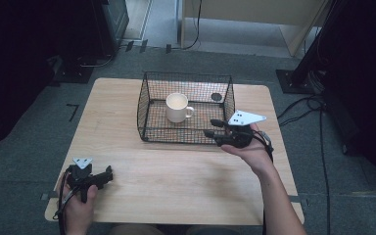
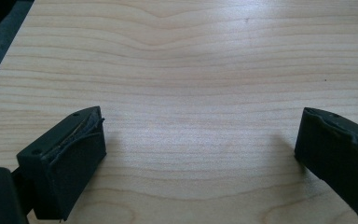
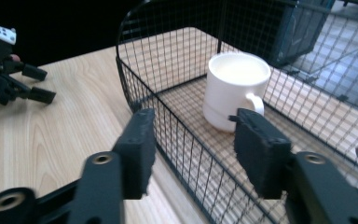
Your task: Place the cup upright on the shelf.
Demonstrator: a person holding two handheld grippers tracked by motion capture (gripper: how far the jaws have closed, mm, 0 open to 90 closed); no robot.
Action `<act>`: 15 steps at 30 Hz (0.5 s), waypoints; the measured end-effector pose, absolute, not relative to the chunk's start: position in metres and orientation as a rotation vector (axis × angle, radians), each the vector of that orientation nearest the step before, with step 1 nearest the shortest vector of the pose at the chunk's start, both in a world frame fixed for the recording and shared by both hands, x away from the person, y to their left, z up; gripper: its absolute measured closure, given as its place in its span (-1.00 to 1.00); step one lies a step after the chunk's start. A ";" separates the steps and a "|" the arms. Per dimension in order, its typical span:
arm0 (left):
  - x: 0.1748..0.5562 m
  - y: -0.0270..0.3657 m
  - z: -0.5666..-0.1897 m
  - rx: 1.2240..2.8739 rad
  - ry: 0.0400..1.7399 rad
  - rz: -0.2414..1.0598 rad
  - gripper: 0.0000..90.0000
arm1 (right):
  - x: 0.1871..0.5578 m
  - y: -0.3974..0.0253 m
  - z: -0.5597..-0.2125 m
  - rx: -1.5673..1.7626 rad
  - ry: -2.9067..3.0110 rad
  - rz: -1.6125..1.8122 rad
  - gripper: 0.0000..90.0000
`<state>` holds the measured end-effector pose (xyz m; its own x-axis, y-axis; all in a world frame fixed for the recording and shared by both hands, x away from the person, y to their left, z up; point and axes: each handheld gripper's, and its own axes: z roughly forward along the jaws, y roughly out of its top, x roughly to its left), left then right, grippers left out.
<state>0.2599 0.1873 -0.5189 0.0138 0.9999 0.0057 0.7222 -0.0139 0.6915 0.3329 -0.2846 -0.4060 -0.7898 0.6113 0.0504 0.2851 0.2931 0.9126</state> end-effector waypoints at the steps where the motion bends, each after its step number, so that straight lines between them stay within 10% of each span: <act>1: 0.260 0.187 -0.519 1.788 1.760 0.713 -0.96 | 0.331 -0.287 -0.408 0.815 2.266 1.502 0.03; 7: 0.260 0.187 -0.519 1.790 1.759 0.713 -0.96 | 0.315 -0.295 -0.416 0.927 2.242 1.473 -0.70; 15: 0.260 0.187 -0.519 1.790 1.758 0.713 -0.96 | 0.299 -0.309 -0.429 0.962 2.199 1.435 -0.82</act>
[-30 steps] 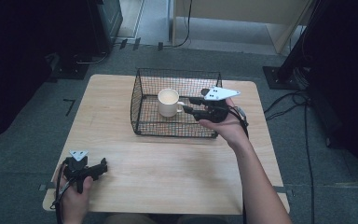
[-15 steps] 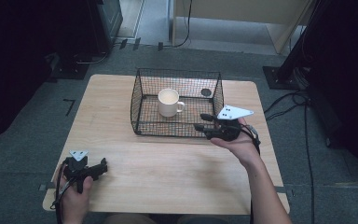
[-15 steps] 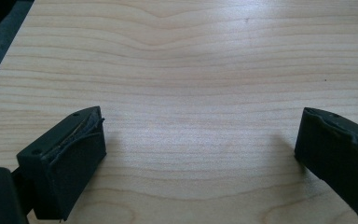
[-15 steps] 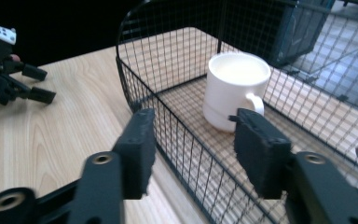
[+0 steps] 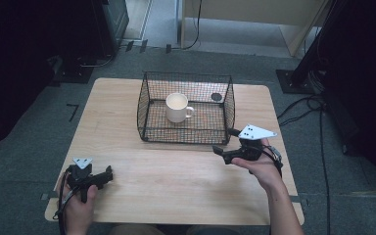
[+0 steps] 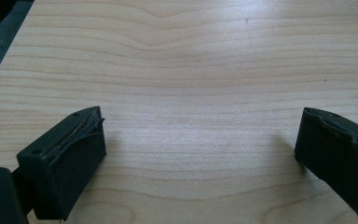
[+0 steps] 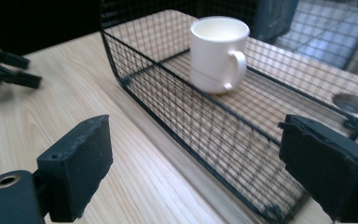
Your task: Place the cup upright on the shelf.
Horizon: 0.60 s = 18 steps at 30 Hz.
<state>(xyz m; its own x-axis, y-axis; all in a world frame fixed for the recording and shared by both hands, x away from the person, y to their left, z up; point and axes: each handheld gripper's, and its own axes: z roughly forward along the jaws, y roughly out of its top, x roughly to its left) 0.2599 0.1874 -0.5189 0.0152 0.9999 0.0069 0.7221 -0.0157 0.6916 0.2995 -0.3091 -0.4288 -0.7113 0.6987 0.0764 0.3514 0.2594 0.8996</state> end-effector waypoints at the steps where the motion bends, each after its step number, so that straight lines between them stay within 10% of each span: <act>1: 0.260 0.187 -0.519 1.790 1.758 0.713 -0.96 | 0.298 -0.311 -0.431 0.973 2.194 1.422 -0.84; 18: 0.260 0.188 -0.519 1.793 1.758 0.713 -0.96 | 0.264 -0.358 -0.472 1.202 2.117 1.280 -1.00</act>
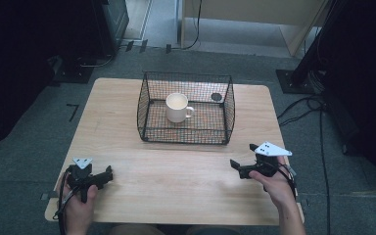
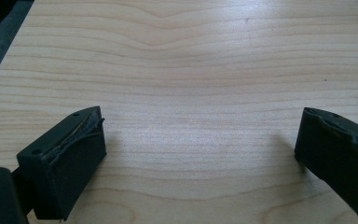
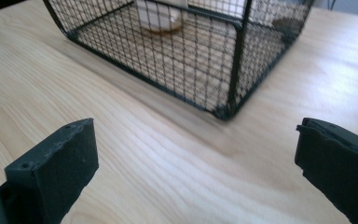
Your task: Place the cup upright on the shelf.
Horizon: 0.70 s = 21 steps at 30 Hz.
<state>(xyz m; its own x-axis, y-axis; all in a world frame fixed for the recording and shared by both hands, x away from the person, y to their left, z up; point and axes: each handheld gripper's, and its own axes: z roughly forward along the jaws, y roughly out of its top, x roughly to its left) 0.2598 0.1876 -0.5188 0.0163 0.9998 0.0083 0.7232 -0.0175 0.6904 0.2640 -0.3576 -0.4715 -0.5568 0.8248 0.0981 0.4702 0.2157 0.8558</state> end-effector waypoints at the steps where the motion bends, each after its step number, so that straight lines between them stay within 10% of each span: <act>1: 0.260 0.188 -0.519 1.793 1.758 0.713 -0.96 | 0.262 -0.360 -0.474 1.210 2.116 1.273 -1.00; 21: 0.260 0.188 -0.519 1.793 1.758 0.713 -0.96 | 0.225 -0.404 -0.515 1.415 2.050 1.125 -1.00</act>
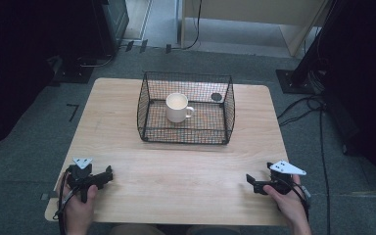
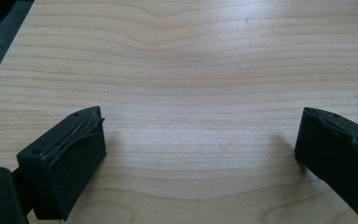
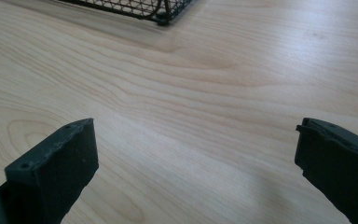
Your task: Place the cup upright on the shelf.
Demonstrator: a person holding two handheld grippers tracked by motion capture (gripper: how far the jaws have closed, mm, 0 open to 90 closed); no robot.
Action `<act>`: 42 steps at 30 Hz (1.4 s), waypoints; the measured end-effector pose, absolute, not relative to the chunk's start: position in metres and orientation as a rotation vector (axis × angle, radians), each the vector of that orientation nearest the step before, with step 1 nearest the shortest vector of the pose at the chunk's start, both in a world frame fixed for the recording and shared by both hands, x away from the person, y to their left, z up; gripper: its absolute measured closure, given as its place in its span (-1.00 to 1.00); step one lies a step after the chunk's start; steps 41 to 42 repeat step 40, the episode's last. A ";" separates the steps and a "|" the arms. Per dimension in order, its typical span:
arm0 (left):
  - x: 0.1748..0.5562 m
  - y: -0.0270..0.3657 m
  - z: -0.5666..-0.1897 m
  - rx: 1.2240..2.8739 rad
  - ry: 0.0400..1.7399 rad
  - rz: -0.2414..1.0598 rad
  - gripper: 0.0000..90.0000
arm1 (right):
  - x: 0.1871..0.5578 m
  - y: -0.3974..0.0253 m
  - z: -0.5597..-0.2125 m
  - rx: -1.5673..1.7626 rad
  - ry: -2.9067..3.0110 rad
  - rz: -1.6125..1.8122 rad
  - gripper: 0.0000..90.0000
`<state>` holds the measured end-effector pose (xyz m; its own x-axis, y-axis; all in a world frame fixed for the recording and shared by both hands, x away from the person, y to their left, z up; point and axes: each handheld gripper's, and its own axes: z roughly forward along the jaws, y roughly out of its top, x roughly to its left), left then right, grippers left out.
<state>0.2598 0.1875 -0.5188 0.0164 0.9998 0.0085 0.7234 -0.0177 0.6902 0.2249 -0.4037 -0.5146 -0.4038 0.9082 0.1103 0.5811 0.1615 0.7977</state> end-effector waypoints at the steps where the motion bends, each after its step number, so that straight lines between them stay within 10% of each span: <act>1: 0.260 0.188 -0.519 1.793 1.758 0.713 -0.96 | 0.224 -0.406 -0.516 1.421 2.045 1.118 -1.00; 42: 0.260 0.188 -0.519 1.793 1.758 0.714 -0.96 | 0.210 -0.422 -0.527 1.533 2.042 0.872 -1.00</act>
